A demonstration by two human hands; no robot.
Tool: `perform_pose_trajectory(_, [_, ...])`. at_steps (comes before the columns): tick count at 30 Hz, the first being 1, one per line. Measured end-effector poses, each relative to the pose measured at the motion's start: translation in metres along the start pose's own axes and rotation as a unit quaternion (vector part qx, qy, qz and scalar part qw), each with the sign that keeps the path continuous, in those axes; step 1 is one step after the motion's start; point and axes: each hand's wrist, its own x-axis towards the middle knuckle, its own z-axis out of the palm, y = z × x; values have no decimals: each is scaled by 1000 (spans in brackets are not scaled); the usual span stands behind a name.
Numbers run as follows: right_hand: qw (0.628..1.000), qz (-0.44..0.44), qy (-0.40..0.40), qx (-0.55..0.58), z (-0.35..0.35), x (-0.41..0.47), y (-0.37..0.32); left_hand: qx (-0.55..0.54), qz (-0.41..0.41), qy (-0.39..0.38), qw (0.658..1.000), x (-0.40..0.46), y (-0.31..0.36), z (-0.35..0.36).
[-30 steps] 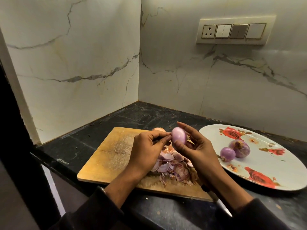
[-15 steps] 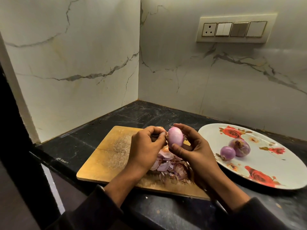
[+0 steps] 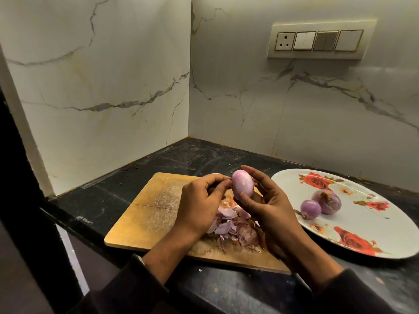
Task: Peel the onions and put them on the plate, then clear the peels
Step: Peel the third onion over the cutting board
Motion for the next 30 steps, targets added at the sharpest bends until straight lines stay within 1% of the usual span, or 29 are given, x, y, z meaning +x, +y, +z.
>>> perform_pose_trajectory(6, [999, -27, 10, -26, 0, -1, 0, 6, 15, 1, 1000, -2, 0, 0])
perform_pose_trajectory(10, [998, -38, 11, -52, 0, -1, 1, -28, -14, -10, 999, -1, -1, 1])
perform_pose_trajectory(14, [991, -65, 43, -106, 0, 0, 1, -42, -43, -23, 998, 0, -2, 3])
perform_pose_trajectory(17, [985, -86, 70, -133, -1, 1, -1, -98, -72, -17, 992, 0, 1, 2])
perform_pose_trajectory(19, [983, -86, 63, -146, -2, 2, 0, -130, -70, -41, 988, 0, 4, 0])
perform_pose_trajectory(21, [985, -77, 46, -144, -3, 1, 1, -136, -47, -66, 987, -1, 5, 0])
perform_pose_trajectory(25, [991, -63, 22, -116, -1, 1, -1, -170, -34, -67, 982, 0, 5, 0])
perform_pose_trajectory(30, [995, -46, 40, -83, 0, 1, -3, -168, -23, -73, 983, 0, 5, 2])
